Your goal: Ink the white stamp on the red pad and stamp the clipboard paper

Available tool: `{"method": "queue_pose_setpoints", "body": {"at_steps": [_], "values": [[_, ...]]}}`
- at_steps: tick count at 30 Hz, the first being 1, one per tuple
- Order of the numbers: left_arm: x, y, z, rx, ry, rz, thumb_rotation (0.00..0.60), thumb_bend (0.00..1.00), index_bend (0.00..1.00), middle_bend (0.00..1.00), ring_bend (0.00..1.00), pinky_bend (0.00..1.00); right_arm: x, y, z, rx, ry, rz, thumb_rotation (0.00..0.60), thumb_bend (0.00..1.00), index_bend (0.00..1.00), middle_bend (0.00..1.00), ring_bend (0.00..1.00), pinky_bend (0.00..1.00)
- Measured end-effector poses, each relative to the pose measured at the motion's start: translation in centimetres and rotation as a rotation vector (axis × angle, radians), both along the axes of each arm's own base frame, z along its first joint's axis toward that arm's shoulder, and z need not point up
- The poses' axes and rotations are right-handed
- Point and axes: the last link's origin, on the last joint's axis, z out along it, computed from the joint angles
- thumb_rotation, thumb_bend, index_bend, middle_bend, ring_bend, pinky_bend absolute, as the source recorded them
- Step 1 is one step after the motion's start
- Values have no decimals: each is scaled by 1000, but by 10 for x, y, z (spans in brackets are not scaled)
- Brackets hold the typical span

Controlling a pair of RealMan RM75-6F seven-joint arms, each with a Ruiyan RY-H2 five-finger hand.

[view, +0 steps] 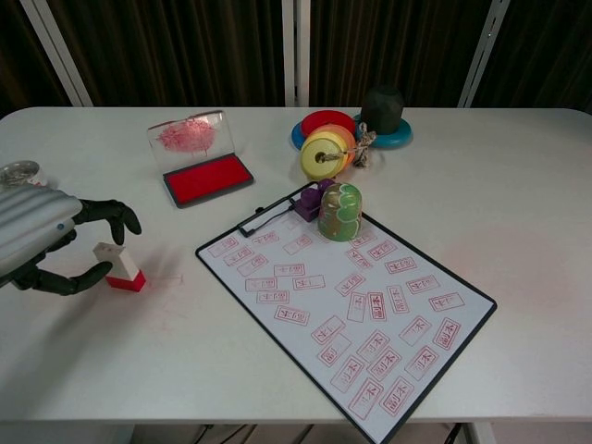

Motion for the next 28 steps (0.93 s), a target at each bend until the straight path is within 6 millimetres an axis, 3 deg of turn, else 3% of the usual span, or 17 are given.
{"method": "queue_pose_setpoints", "body": {"at_steps": [7,9,10,11,12,13,14,15,17,24,28], "values": [[9,1,54,106,-81,-35,600,355,313,373,987,1000,0,-1,2,0,3,-4,600,259,0,0,0,0],[8,0,81,154,-91,-39,600,352,321,362,916,990,0,-1,1,-1,2,-3,600,259,0,0,0,0],[5,-1,99,190,-90,-39,595,352,309,341,824,932,1,-1,1,-1,1,-1,600,259,0,0,0,0],[1,-2,113,218,-85,-36,554,352,279,301,682,824,1,-1,1,-1,1,2,600,259,0,0,0,0],[-3,-4,126,244,-77,-31,467,351,224,223,465,623,2,-1,1,-2,0,5,600,258,0,0,0,0],[-10,-8,143,269,-61,-15,380,351,188,166,325,486,3,-1,1,-4,-2,11,600,258,0,0,0,0],[-16,-12,154,278,-44,3,228,347,141,87,152,323,4,-1,1,-6,-3,18,600,256,0,0,0,0],[-23,-17,164,283,-23,27,109,341,118,37,68,234,5,-1,1,-8,-4,27,600,252,0,0,0,0],[-41,-31,184,288,26,87,5,331,104,6,20,201,8,-1,1,-13,-7,55,600,244,0,0,0,0],[-79,-76,214,365,55,148,0,323,85,1,12,184,15,-1,-2,-5,-1,139,600,239,0,0,0,0],[-90,-86,217,325,61,175,0,321,85,1,12,184,19,-2,-6,5,3,140,600,239,0,0,0,0]]}}
